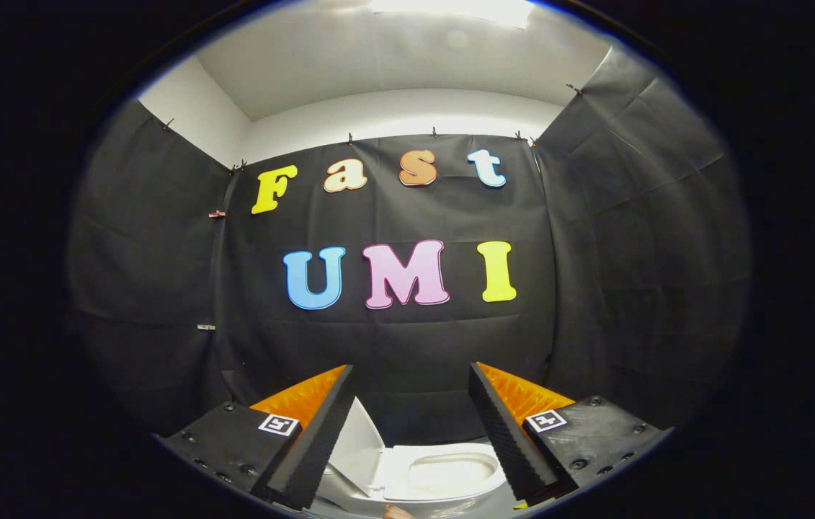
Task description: Open the toilet lid.
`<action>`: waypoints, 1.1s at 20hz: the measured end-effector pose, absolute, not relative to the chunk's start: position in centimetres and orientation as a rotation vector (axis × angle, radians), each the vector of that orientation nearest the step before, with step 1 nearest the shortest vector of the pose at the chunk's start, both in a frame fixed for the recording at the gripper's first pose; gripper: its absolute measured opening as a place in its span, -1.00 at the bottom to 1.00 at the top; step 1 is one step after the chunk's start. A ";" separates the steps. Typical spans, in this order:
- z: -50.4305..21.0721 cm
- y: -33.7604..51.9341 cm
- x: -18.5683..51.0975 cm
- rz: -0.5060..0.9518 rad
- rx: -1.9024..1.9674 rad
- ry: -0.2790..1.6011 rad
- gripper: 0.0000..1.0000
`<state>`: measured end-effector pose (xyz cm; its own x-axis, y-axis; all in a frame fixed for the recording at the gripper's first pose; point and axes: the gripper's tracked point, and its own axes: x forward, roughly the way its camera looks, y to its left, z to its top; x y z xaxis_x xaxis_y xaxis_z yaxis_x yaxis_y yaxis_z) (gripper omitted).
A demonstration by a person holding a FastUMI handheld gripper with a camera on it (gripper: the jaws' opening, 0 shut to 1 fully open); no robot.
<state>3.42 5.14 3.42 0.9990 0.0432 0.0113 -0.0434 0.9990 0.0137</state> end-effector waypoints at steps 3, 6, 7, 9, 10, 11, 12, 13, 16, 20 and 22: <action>3.7 5.3 3.2 0.047 0.007 -0.017 0.96; 3.9 5.2 2.9 0.049 0.002 -0.020 0.96; 4.0 5.2 2.8 0.049 0.003 -0.020 0.96; 4.3 4.9 2.5 0.048 0.008 -0.024 0.96; 4.4 4.8 2.4 0.049 0.012 -0.026 0.96; 4.5 4.8 2.3 0.049 0.014 -0.028 0.96; 4.6 4.8 2.1 0.049 0.014 -0.031 0.96; 4.7 4.7 2.0 0.049 0.013 -0.033 0.96; 4.9 4.5 1.7 0.048 0.013 -0.034 0.96; 4.9 4.5 1.4 0.054 0.018 -0.032 0.96; 4.9 4.4 1.3 0.054 0.017 -0.033 0.96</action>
